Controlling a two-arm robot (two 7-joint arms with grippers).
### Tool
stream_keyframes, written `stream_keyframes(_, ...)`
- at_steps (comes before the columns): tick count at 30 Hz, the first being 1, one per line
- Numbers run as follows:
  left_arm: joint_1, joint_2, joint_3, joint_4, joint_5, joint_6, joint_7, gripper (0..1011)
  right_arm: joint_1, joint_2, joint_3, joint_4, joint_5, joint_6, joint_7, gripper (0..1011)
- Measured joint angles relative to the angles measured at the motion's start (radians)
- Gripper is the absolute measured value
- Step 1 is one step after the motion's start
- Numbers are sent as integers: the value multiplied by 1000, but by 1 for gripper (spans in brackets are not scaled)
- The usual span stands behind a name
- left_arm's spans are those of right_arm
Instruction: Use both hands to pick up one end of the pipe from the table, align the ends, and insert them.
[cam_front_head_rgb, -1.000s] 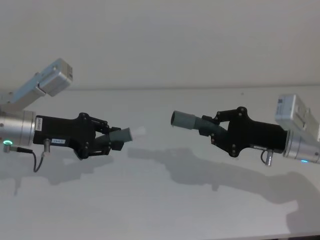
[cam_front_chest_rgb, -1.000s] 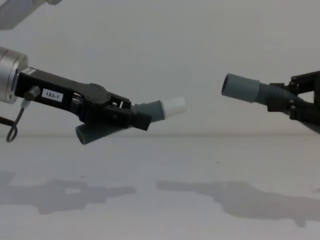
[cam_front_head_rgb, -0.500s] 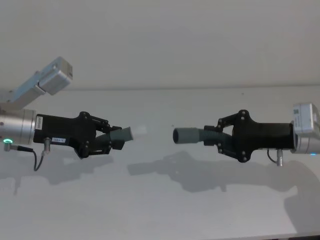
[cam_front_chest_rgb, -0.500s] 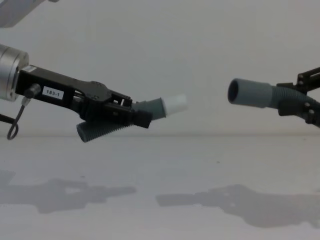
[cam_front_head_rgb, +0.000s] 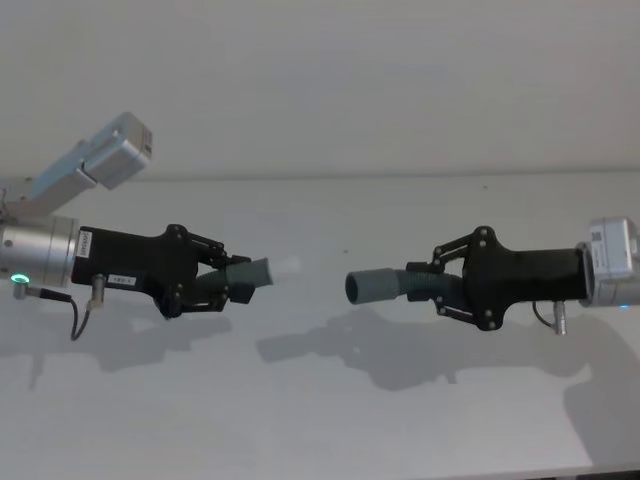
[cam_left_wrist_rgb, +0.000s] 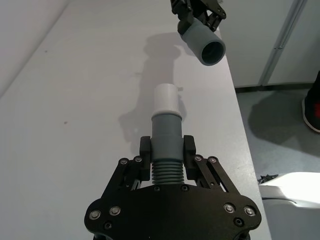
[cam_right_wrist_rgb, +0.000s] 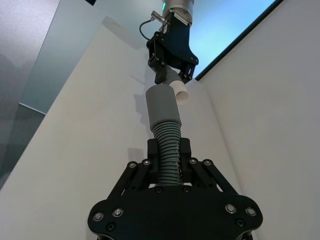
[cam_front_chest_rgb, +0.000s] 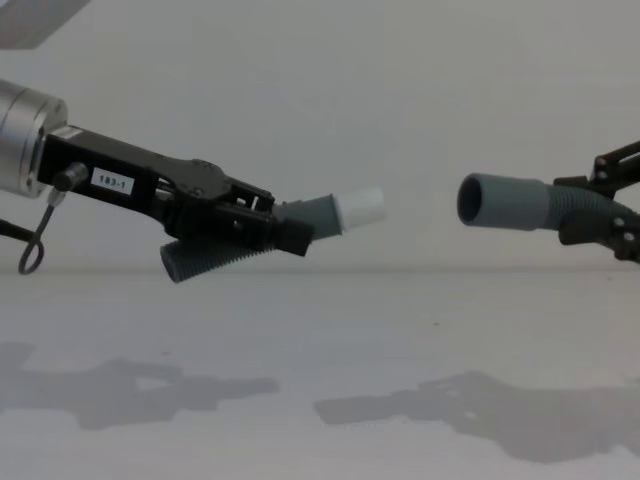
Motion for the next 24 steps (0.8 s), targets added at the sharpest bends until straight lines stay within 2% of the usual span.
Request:
stream_keyframes(12, -15, -6, 22, 12, -5, 2, -19, 344, 13, -6, -12, 23, 1, -18, 1, 215)
stream_keyframes(24, -21, -8, 31, 17, -7, 4, -26, 344, 34, -18, -27, 59, -18, -32, -14, 215)
